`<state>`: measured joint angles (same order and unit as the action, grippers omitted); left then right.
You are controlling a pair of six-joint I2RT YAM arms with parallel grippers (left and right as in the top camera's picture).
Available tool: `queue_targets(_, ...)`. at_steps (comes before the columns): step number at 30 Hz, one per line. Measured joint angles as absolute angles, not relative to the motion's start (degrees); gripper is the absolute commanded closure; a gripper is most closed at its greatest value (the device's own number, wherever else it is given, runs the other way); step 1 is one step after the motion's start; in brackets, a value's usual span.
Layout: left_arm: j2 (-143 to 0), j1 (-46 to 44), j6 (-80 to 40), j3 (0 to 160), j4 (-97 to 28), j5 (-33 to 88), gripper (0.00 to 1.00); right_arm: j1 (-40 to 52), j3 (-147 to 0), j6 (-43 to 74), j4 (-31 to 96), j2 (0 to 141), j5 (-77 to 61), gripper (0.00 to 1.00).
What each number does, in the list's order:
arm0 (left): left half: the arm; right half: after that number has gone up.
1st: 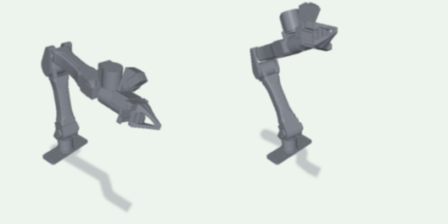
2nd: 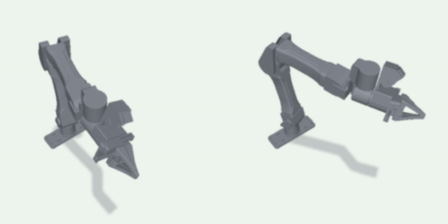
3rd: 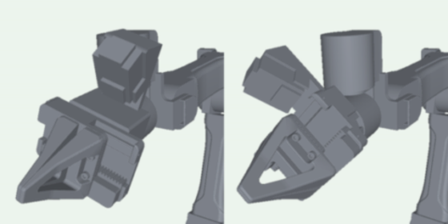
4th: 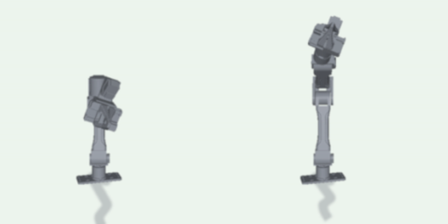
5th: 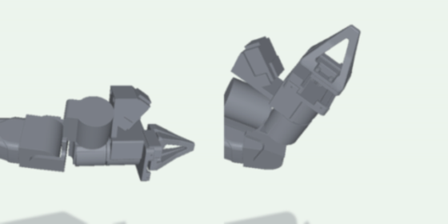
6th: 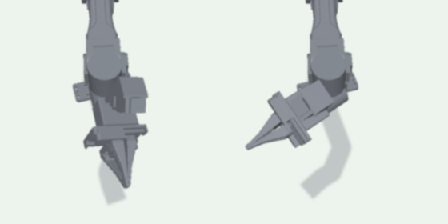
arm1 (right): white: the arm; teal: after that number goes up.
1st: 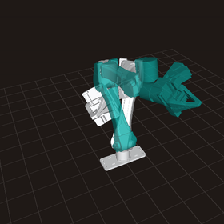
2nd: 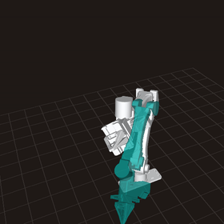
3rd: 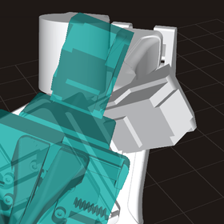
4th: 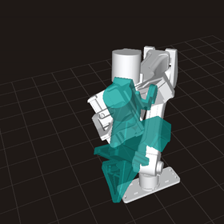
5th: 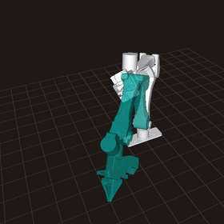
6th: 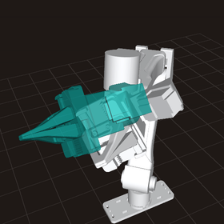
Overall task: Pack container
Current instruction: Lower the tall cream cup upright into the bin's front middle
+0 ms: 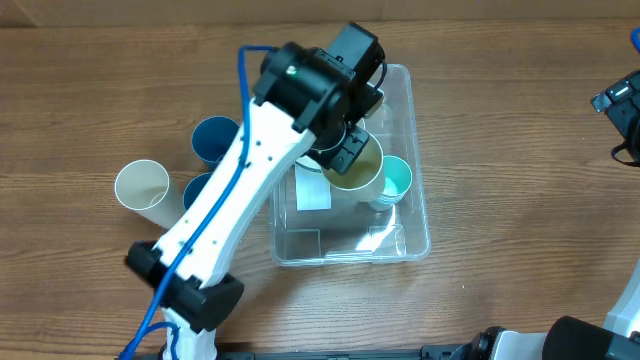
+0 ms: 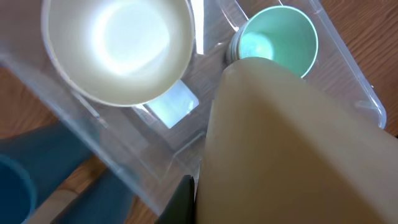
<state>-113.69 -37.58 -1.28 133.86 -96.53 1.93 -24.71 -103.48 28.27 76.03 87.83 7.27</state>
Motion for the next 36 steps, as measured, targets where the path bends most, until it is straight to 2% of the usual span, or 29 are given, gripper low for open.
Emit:
queue_targets(10, -103.5, -37.52, -1.72, 134.34, -96.77, -1.69, 0.96, -24.71, -103.48, 28.25, 76.03, 87.81, 7.27, 0.0)
queue_targets(15, -103.59, -37.52, -2.63, 124.79, -95.55, -5.04, 0.96, -24.71, -103.48, 28.27, 76.01, 87.83, 7.27, 0.0)
queue_targets(18, -103.79, -37.52, -3.07, 117.56, -90.43, -5.72, 0.94, -24.69, -103.48, 28.27, 76.03, 87.81, 7.25, 0.0)
queue_targets(20, -103.92, -37.52, -3.53, 111.98, -84.88, -5.87, 0.89, -24.69, -103.48, 28.27, 76.01, 87.81, 7.25, 0.0)
queue_targets(24, -104.25, -37.52, -4.32, 104.25, -74.89, -5.67, 0.88, -24.71, -103.48, 28.27, 76.01, 87.83, 7.27, 0.0)
queue_targets(36, -106.28, -37.52, -5.02, 97.69, -68.51, -3.97, 0.89, -24.71, -103.48, 28.27, 76.03, 87.81, 7.25, 0.0)
